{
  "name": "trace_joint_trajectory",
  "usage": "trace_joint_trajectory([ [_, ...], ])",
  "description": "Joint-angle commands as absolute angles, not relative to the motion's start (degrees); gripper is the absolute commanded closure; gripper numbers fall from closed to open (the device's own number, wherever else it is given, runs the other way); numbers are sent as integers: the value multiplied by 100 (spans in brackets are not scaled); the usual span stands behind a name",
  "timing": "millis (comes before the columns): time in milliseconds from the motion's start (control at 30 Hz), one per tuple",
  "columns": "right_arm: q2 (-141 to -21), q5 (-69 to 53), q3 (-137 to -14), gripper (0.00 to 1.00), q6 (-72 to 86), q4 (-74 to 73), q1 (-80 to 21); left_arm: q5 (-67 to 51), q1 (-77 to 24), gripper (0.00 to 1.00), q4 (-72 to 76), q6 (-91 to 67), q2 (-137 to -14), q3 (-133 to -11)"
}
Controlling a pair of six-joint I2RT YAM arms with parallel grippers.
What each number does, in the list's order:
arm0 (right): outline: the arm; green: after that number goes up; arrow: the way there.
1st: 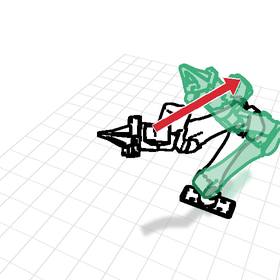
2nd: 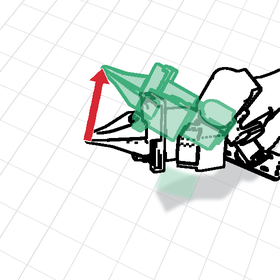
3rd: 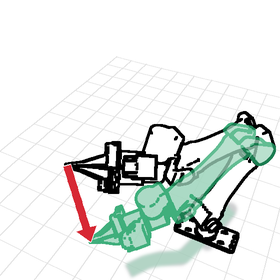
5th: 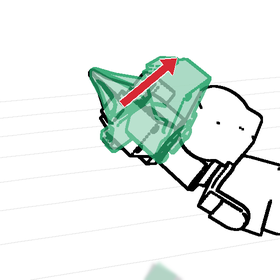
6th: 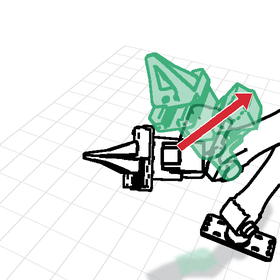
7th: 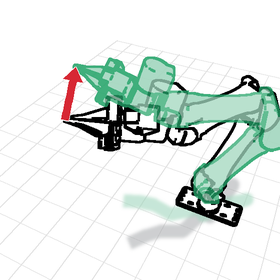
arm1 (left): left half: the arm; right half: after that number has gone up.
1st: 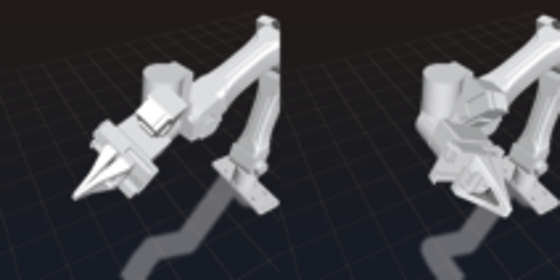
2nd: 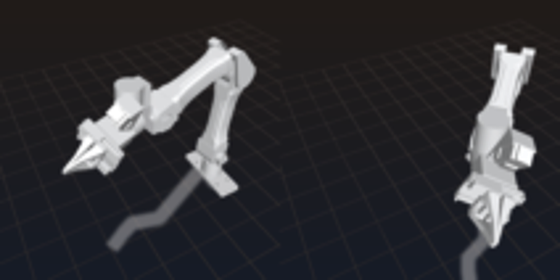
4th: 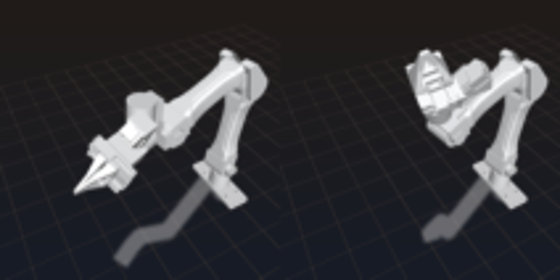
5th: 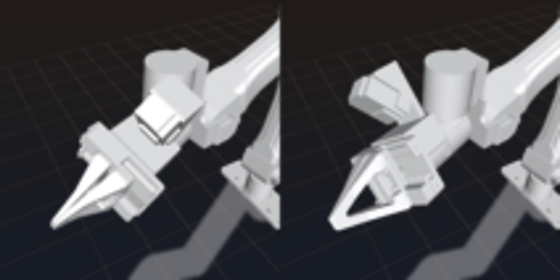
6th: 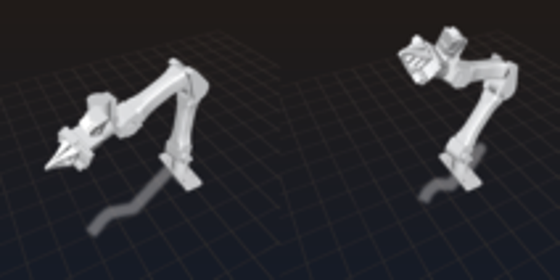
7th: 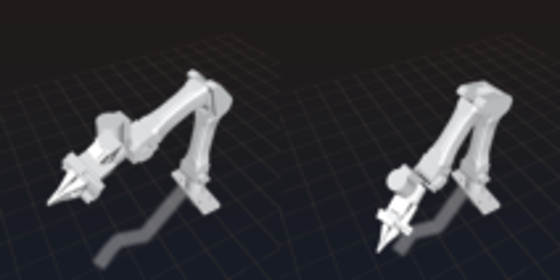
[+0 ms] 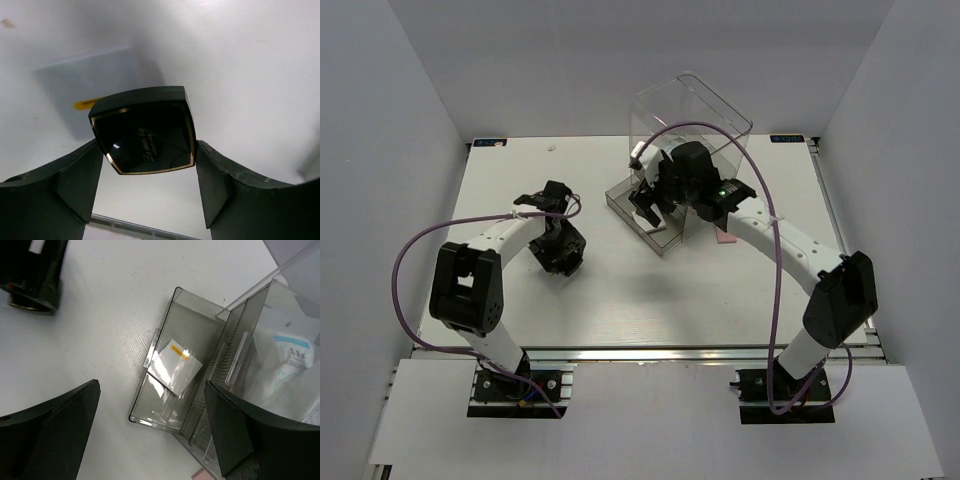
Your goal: Organize the makeup
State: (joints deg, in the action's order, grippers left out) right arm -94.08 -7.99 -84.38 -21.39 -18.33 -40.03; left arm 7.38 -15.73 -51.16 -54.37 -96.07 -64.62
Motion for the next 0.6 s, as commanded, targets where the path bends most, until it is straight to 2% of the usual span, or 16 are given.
trace_joint_trajectory([
  [0,-8825,-1528,-8289,11,-2153,-1626,-3841,291,-1670,86,-4870,-5256,-9097,-7083],
  [100,-8509,-2037,-8122,24,-2040,-1363,-3648,-350,-1784,90,-4414,-5247,-9070,-7382],
  [133,-8369,-2109,-8025,41,-1969,-1284,-3595,-491,-1854,91,-4081,-5299,-9088,-7444],
  [200,-8236,-2249,-7989,59,-1802,-1187,-3455,-817,-1933,91,-3798,-5370,-9315,-7698],
  [233,-8201,-2259,-7981,75,-1767,-1169,-3411,-878,-2012,91,-3597,-5361,-9430,-7812],
  [267,-8174,-2267,-7980,81,-1741,-1178,-3332,-949,-2039,91,-3560,-5361,-9570,-7944],
  [333,-8104,-2268,-7963,85,-1696,-1195,-3252,-1019,-2126,90,-3472,-5353,-10034,-8392],
  [500,-7884,-2241,-7796,82,-1626,-1160,-2945,-1090,-2276,80,-3524,-5300,-10994,-9550],
  [567,-7805,-2250,-7717,80,-1591,-1151,-2840,-1020,-2320,65,-3656,-5256,-11423,-9912],
])
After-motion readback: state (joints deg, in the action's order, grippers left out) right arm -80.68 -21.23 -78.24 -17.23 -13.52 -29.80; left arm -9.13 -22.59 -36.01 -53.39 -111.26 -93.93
